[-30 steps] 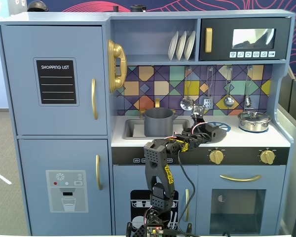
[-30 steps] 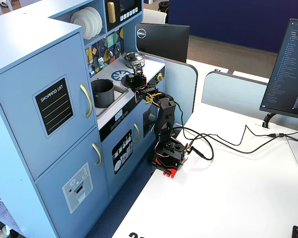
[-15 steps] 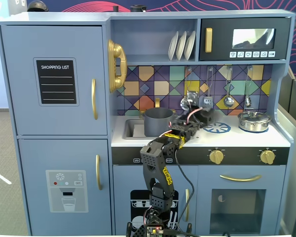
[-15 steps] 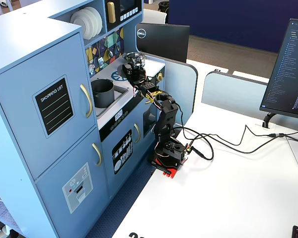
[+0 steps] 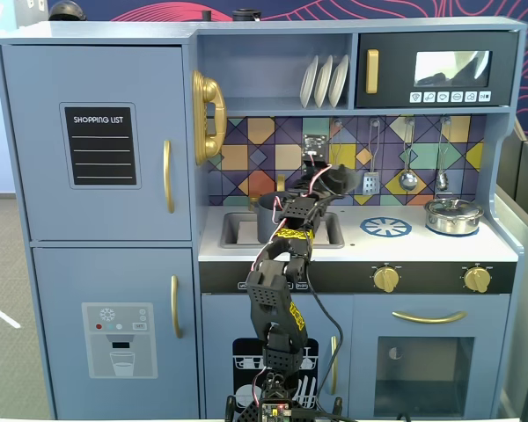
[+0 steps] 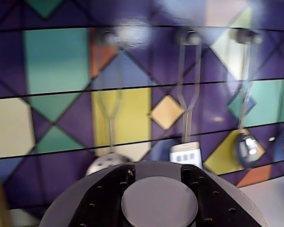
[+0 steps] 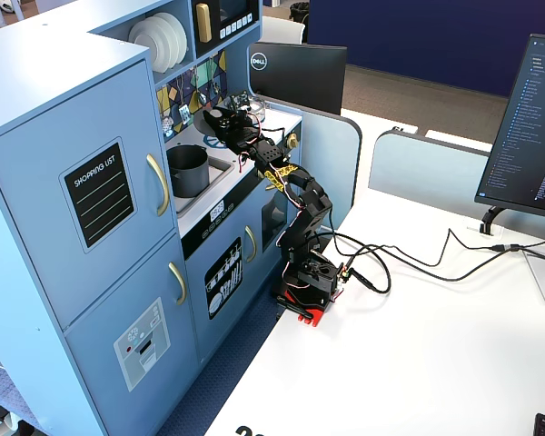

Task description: Pick up the lid from the counter and put it on the gray recipient

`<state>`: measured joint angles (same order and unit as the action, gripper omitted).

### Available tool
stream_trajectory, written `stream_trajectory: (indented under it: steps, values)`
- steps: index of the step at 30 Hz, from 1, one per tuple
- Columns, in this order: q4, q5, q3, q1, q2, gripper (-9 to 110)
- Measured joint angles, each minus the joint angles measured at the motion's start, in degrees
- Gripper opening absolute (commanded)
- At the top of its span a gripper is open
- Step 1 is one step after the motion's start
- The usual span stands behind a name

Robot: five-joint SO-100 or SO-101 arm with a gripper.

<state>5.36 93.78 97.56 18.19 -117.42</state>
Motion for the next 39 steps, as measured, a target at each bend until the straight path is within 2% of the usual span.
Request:
stream_trajectory:
  steps: [7,17,39]
  values:
    - [4.48,-0.35,-0.18,-5.54,-0.97,0]
    - [4.48,-0.88,-0.18,-11.51,-0.97,0]
    - [1.67,-0.7,-0.09,-15.03,2.99,0]
